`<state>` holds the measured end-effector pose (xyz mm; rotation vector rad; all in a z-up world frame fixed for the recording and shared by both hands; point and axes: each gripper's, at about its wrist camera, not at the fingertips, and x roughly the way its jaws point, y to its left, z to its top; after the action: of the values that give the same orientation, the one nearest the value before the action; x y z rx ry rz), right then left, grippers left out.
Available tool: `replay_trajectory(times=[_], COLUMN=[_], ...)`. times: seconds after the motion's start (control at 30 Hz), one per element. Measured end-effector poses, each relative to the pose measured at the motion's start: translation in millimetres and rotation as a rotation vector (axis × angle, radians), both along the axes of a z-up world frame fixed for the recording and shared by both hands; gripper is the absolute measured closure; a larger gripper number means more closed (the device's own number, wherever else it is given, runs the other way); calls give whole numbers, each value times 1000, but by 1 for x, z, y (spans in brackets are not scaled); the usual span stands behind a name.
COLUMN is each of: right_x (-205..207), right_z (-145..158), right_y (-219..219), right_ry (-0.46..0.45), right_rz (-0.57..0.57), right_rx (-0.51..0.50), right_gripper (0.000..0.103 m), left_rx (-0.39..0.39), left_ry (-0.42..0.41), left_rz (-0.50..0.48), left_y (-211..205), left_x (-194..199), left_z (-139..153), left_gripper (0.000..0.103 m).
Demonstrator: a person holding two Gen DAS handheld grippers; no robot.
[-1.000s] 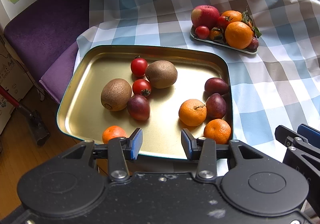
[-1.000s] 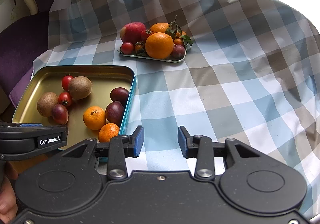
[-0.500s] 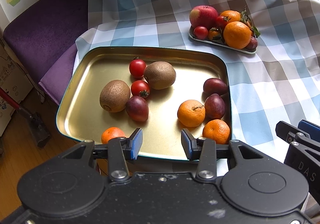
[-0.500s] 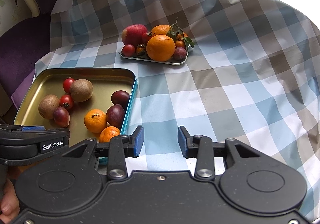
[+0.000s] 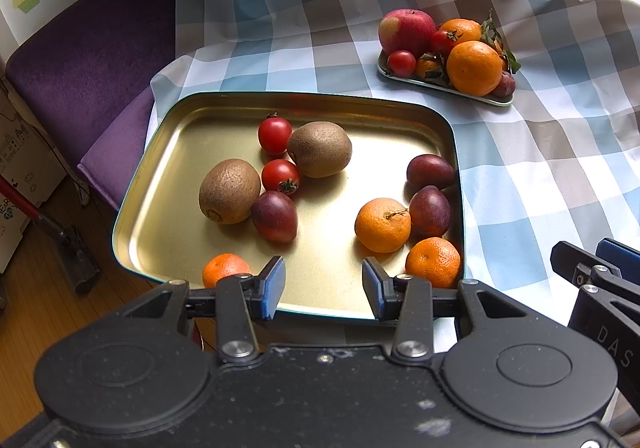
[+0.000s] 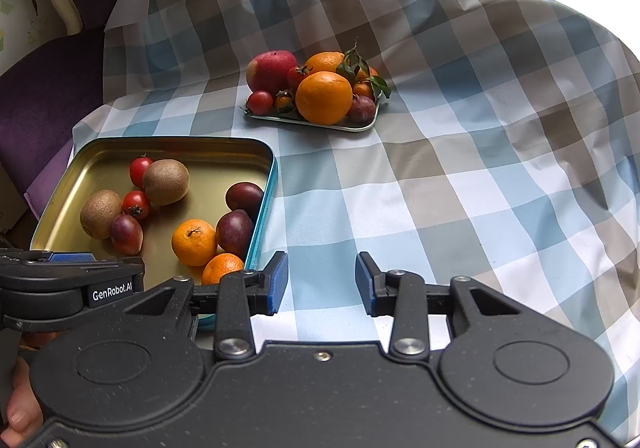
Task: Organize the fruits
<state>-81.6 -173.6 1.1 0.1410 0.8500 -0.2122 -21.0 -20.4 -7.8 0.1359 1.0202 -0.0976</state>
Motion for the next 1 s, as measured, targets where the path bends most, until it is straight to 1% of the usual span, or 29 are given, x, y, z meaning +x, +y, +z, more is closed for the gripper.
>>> replay_trajectory(times=[0.77,1.0], right_x=[1,2], right_z=[-1,-5], right_y=[3,0], right_ry=[11,19], right_rz=[6,13], right_rx=[14,17], right_gripper=[57,57], left_rx=[35,30], left_ry=[13,12], left_rz=[-20,-18], left_y=[-5,-5], left_x=[1,1], left_z=[-4,-4], left_gripper=[60,60])
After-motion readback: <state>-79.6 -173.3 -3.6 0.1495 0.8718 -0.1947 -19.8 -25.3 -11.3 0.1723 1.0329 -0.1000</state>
